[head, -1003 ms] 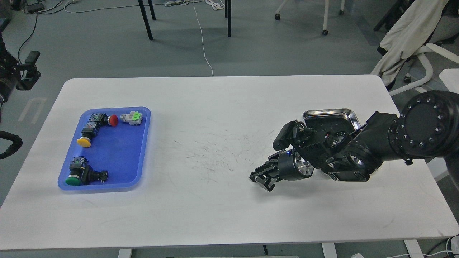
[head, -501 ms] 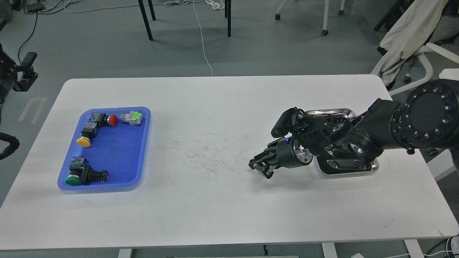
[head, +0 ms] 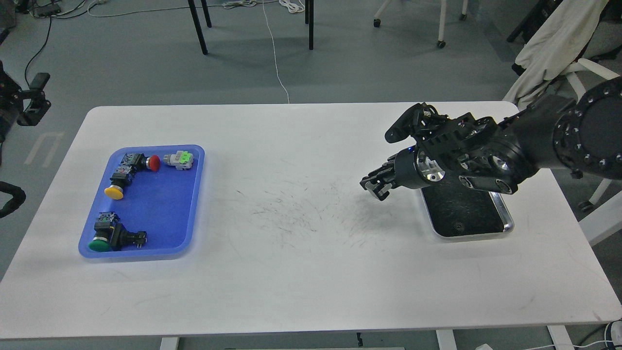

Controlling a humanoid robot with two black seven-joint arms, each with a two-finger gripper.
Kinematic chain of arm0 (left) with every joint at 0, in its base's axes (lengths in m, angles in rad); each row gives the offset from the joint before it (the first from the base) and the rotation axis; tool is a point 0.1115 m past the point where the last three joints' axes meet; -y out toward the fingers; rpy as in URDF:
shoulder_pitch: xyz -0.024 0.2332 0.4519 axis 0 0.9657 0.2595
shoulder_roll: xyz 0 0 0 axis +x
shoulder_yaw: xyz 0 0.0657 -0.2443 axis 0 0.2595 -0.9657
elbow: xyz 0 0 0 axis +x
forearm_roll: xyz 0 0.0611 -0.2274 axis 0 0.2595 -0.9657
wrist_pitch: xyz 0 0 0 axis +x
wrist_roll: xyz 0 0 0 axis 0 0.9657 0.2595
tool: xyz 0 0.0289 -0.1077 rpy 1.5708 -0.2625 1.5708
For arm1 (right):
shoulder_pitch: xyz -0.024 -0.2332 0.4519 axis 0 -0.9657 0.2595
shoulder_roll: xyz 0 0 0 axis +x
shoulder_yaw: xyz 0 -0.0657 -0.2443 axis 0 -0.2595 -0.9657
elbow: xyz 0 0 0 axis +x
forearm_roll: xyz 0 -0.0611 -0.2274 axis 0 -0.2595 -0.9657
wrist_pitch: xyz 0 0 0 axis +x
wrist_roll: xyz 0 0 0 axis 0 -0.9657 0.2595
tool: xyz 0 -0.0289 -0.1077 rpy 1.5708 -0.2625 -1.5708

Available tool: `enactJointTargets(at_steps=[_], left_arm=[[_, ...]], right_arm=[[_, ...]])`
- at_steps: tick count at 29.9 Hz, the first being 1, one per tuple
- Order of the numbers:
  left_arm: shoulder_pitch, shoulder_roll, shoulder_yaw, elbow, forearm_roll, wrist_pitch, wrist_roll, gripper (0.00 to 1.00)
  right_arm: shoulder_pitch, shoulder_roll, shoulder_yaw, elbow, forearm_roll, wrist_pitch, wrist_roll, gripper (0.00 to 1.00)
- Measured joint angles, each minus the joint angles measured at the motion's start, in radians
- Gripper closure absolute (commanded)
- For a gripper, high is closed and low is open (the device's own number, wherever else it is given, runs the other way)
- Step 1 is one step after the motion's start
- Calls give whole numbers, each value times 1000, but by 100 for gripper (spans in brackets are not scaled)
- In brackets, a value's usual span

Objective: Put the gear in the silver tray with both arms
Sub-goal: 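Lift the black gear and carry it over the silver tray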

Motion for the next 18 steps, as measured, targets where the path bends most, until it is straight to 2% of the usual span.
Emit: enactJointTargets(at_steps=[9,18], left_arm=[[7,0,4,-5,1,0,0,1],[27,2,6,-6,2,0,0,1]], right_arm=[[-78,-161,-27,-23,-10,1,0,98],[-210,-222,-27,-135,-8,0,0,98]])
